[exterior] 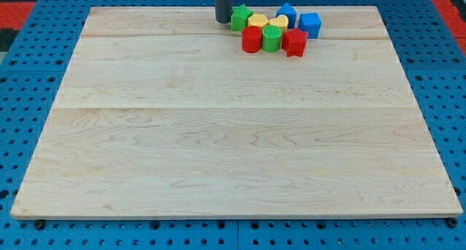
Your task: Push the green star into the yellow hexagon
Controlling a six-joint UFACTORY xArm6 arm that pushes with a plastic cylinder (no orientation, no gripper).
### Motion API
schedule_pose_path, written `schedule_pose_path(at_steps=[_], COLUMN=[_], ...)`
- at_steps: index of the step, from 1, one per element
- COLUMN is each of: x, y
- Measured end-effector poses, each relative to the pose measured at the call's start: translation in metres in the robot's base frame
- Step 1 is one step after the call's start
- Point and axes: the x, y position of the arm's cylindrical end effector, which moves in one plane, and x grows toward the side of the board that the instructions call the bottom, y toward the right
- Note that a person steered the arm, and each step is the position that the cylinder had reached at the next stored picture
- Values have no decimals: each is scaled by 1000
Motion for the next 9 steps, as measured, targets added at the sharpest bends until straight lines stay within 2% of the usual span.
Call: schedule_pose_path(at_steps=[4, 8, 9], x=[-3, -4, -30], y=[23, 22, 19])
